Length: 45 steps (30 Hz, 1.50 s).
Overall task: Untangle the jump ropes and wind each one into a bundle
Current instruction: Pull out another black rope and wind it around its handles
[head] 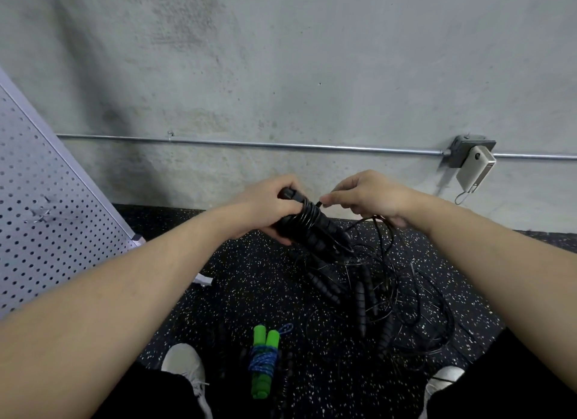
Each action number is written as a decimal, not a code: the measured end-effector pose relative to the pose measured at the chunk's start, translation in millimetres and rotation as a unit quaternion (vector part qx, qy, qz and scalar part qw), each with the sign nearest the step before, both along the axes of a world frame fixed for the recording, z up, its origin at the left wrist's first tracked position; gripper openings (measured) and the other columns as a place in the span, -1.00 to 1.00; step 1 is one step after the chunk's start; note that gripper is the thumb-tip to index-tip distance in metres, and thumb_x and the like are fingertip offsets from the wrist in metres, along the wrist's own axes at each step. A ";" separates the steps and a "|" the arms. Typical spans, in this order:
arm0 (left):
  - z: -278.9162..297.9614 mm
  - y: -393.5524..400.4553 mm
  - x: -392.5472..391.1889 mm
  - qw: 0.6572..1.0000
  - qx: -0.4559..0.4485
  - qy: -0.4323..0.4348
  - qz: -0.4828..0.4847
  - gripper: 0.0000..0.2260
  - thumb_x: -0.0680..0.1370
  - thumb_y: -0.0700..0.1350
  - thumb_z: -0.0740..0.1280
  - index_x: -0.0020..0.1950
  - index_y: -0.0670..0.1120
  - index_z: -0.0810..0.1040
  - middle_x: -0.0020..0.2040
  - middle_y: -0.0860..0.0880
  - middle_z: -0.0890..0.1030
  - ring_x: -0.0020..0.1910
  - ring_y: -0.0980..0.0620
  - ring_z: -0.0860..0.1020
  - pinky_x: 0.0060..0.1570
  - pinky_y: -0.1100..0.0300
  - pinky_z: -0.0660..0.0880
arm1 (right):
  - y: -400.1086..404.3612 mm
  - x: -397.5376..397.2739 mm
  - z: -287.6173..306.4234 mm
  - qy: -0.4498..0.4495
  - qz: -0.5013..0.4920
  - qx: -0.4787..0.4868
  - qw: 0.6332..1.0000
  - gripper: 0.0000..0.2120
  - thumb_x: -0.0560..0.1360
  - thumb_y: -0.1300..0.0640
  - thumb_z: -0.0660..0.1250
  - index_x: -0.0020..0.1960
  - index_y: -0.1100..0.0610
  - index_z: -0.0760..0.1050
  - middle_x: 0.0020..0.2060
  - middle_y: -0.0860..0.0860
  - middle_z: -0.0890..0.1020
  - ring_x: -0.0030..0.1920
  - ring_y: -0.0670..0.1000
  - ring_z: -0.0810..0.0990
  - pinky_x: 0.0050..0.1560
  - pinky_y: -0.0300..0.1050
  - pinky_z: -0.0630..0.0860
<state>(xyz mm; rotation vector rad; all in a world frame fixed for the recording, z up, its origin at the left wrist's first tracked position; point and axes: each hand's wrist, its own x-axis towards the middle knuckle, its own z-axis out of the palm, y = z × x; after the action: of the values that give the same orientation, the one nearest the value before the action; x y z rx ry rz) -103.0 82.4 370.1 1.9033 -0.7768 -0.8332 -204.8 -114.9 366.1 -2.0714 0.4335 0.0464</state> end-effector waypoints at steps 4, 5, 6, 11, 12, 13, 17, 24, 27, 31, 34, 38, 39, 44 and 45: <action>-5.9 -5.7 -5.0 0.992 -0.029 -0.112 0.050 -0.91 0.62 -0.24 0.32 0.00 -0.06 0.46 0.03 -0.14 0.55 -0.07 -0.15 0.65 -0.25 -0.07 0.69 | 10.1 0.7 6.6 0.011 -0.030 0.095 0.995 -0.77 0.58 0.05 0.38 0.03 0.21 0.66 -0.50 -0.10 0.41 -0.51 -0.11 0.31 -0.52 -0.30 0.25; -6.9 -6.5 -5.9 0.989 -0.042 -0.125 0.066 -0.88 0.63 -0.24 0.31 -0.02 -0.04 0.44 0.02 -0.13 0.55 -0.09 -0.13 0.66 -0.27 -0.02 0.69 | 13.6 0.4 7.3 0.017 -0.037 0.117 0.992 -0.77 0.62 0.05 0.33 0.04 0.23 0.62 -0.50 -0.09 0.41 -0.51 -0.12 0.32 -0.53 -0.30 0.26; -7.9 -6.7 -6.2 0.986 -0.056 -0.135 0.083 -0.88 0.63 -0.23 0.31 -0.02 -0.03 0.43 0.00 -0.11 0.55 -0.11 -0.12 0.66 -0.29 0.02 0.68 | 17.0 -0.1 8.3 0.024 -0.039 0.131 0.990 -0.77 0.65 0.05 0.28 0.04 0.21 0.57 -0.49 -0.09 0.39 -0.51 -0.11 0.32 -0.54 -0.30 0.25; -12.0 -11.3 -6.9 0.963 -0.125 -0.146 0.187 -0.88 0.62 -0.21 0.31 0.01 -0.01 0.42 -0.04 -0.04 0.58 -0.13 -0.09 0.67 -0.17 -0.15 0.68 | 31.5 -0.5 8.6 0.023 -0.024 0.175 0.984 -0.72 0.69 -0.09 0.10 -0.05 0.08 0.39 -0.51 -0.08 0.32 -0.51 -0.07 0.30 -0.46 -0.23 0.26; -12.0 -12.7 -8.3 0.957 -0.142 -0.130 0.215 -0.89 0.62 -0.22 0.30 0.03 -0.03 0.42 -0.05 -0.03 0.57 -0.14 -0.05 0.66 -0.15 -0.15 0.68 | 35.1 -0.1 7.9 0.019 -0.014 0.186 0.982 -0.70 0.69 -0.11 0.08 -0.06 0.07 0.37 -0.51 -0.08 0.32 -0.51 -0.06 0.29 -0.43 -0.20 0.29; -11.7 -14.2 -9.0 0.950 -0.165 -0.104 0.244 -0.90 0.63 -0.23 0.30 0.05 -0.05 0.42 -0.04 -0.02 0.57 -0.13 -0.03 0.66 -0.13 -0.14 0.68 | 39.2 0.2 7.1 0.014 -0.007 0.206 0.979 -0.70 0.69 -0.12 0.07 -0.05 0.06 0.37 -0.50 -0.07 0.30 -0.50 -0.06 0.27 -0.41 -0.19 0.32; -5.7 -18.0 -8.5 0.897 -0.289 0.072 0.326 -0.91 0.64 -0.26 0.31 0.07 -0.11 0.42 0.06 -0.10 0.54 0.06 -0.10 0.64 -0.09 -0.08 0.69 | 48.8 -0.3 1.3 -0.007 -0.020 0.237 0.971 -0.66 0.66 -0.20 0.11 -0.07 0.06 0.37 -0.49 -0.09 0.24 -0.49 -0.08 0.20 -0.45 -0.21 0.26; 4.9 -10.4 1.4 0.789 -0.393 0.359 0.306 -0.80 0.66 -0.26 0.22 0.20 -0.34 0.51 0.00 -0.31 0.66 -0.14 -0.22 0.71 -0.08 -0.06 0.69 | 47.9 -2.9 -11.7 -0.027 -0.024 0.213 0.976 -0.65 0.62 -0.26 0.16 0.32 -0.16 0.48 -0.47 -0.11 0.25 -0.47 -0.09 0.20 -0.46 -0.22 0.19; 7.8 -7.7 -2.9 0.777 -0.388 0.394 0.301 -0.84 0.64 -0.25 0.23 0.03 -0.31 0.56 -0.11 -0.27 0.68 -0.22 -0.20 0.70 -0.22 0.07 0.69 | 49.0 -1.2 -12.1 -0.071 -0.003 0.233 0.970 -0.75 0.66 -0.17 0.15 0.24 -0.20 0.52 -0.43 -0.04 0.19 -0.44 -0.08 0.16 -0.45 -0.20 0.16; 10.6 0.7 -3.4 0.798 -0.347 0.396 0.294 -0.78 0.62 -0.17 0.20 -0.03 -0.26 0.59 -0.18 -0.23 0.66 -0.33 -0.16 0.65 -0.49 0.25 0.56 | 39.3 -0.4 -14.3 -0.078 0.064 0.149 0.984 -0.64 0.61 -0.21 0.21 0.02 0.00 0.66 -0.44 -0.05 0.27 -0.43 -0.07 0.24 -0.38 -0.19 0.27; 12.4 3.5 -4.2 0.829 -0.310 0.379 0.271 -0.75 0.62 -0.13 0.17 -0.05 -0.22 0.60 -0.25 -0.19 0.66 -0.38 -0.12 0.64 -0.53 0.27 0.53 | 32.3 -1.7 -15.7 -0.061 0.074 0.061 0.994 -0.52 0.47 -0.35 0.23 -0.28 0.04 0.57 -0.42 0.01 0.38 -0.42 -0.07 0.34 -0.31 -0.20 0.35; 10.4 7.8 -5.0 0.874 -0.250 0.360 0.209 -0.70 0.65 -0.07 0.14 0.01 -0.19 0.62 -0.20 -0.17 0.68 -0.30 -0.15 0.69 -0.48 0.22 0.58 | 24.9 -2.0 -15.0 -0.049 0.097 -0.055 0.993 -0.50 0.47 -0.35 0.19 -0.32 0.07 0.44 -0.47 -0.01 0.45 -0.46 -0.05 0.37 -0.38 -0.25 0.32; 10.8 8.9 -4.6 0.886 -0.230 0.357 0.185 -0.69 0.65 -0.05 0.13 0.03 -0.15 0.64 -0.16 -0.15 0.70 -0.25 -0.18 0.71 -0.49 0.23 0.57 | 23.1 -2.5 -14.4 -0.053 0.097 -0.065 0.992 -0.50 0.46 -0.37 0.19 -0.32 0.06 0.44 -0.48 -0.04 0.46 -0.45 -0.05 0.38 -0.36 -0.22 0.34; 16.1 14.3 1.9 0.901 -0.182 0.387 0.075 -0.74 0.61 -0.11 0.18 0.22 -0.03 0.59 0.15 -0.21 0.66 -0.10 -0.38 0.69 -0.47 0.14 0.63 | 6.6 -2.7 -13.0 -0.046 0.099 -0.105 0.989 -0.79 0.54 0.11 0.41 -0.24 -0.02 0.47 -0.30 -0.10 0.55 -0.25 -0.08 0.53 -0.16 -0.30 0.44; 15.7 15.3 3.1 0.904 -0.178 0.385 0.057 -0.74 0.56 -0.15 0.22 0.19 -0.03 0.59 0.19 -0.21 0.61 -0.08 -0.37 0.69 -0.45 0.08 0.65 | 2.7 -4.3 -11.5 -0.036 0.100 -0.123 0.987 -0.71 0.54 0.31 0.38 -0.25 0.00 0.45 -0.31 -0.07 0.54 -0.23 -0.02 0.54 -0.19 -0.38 0.44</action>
<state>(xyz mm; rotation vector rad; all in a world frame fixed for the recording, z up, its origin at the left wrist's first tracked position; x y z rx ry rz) -99.9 97.7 385.8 1.1300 -0.2869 -1.1646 -209.0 -112.2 354.7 -2.3475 0.1911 0.0381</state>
